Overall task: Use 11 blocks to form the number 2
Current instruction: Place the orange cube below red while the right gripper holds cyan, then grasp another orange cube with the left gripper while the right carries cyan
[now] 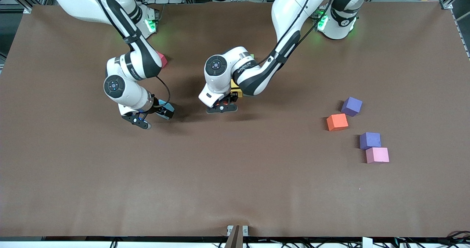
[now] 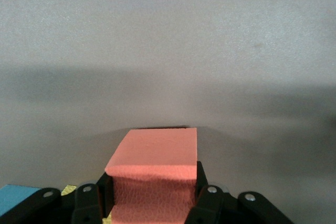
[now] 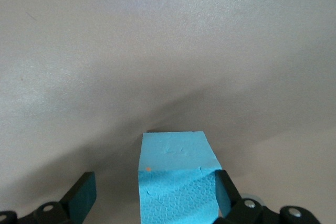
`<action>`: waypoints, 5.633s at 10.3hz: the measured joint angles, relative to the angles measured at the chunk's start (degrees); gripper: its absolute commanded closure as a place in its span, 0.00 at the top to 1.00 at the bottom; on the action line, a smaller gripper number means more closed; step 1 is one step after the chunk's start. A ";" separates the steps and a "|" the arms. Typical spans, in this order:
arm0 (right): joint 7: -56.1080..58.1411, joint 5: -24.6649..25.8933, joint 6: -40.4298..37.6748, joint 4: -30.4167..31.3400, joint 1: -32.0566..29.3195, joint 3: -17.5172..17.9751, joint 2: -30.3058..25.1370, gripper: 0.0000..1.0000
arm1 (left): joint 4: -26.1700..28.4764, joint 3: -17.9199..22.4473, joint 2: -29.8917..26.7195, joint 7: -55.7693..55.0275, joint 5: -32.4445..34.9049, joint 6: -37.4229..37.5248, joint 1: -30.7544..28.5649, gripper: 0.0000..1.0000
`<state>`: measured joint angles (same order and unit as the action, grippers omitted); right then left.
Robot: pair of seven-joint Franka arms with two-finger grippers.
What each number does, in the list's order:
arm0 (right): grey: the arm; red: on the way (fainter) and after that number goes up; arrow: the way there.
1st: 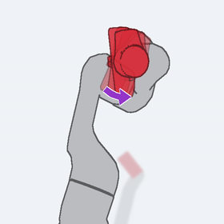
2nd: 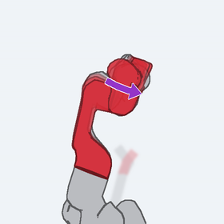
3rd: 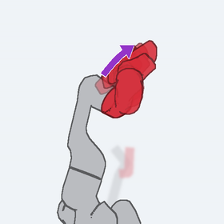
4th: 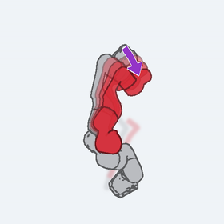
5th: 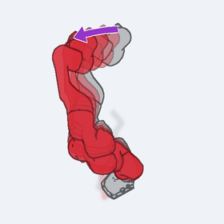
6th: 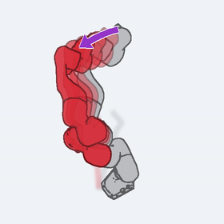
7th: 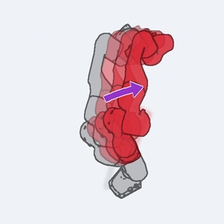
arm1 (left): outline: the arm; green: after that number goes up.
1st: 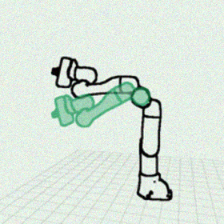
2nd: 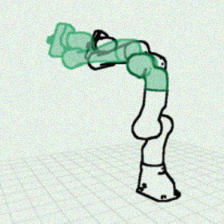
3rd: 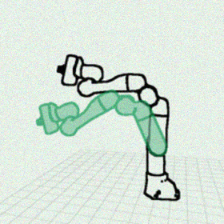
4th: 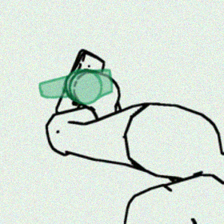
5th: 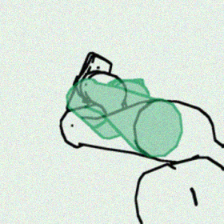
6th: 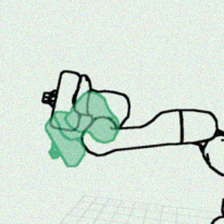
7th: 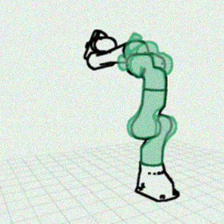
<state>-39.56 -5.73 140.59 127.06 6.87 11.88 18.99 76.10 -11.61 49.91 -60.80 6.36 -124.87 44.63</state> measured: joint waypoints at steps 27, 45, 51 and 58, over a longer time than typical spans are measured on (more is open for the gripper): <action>2.79 0.51 0.80 0.27 0.59 -1.17 2.74 0.04 | -0.47 1.29 -12.25 3.02 4.55 12.14 -10.52 1.00; 3.69 7.00 -20.89 -44.04 19.13 -1.77 23.50 0.00 | 22.87 0.57 -23.00 38.42 4.89 9.86 -46.43 1.00; 1.32 7.14 -21.06 -49.90 26.19 -2.96 28.97 0.00 | 30.38 -1.31 -23.92 38.45 4.89 4.19 -47.19 1.00; 1.15 8.60 -19.00 -47.83 27.01 -3.00 29.31 0.00 | 35.63 -8.83 -24.22 38.43 4.88 0.06 -56.73 1.00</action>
<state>-38.42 2.87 121.59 79.24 33.88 8.88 48.30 111.73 -20.44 25.69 -22.37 11.24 -124.81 -12.09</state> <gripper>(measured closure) 0.467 0.000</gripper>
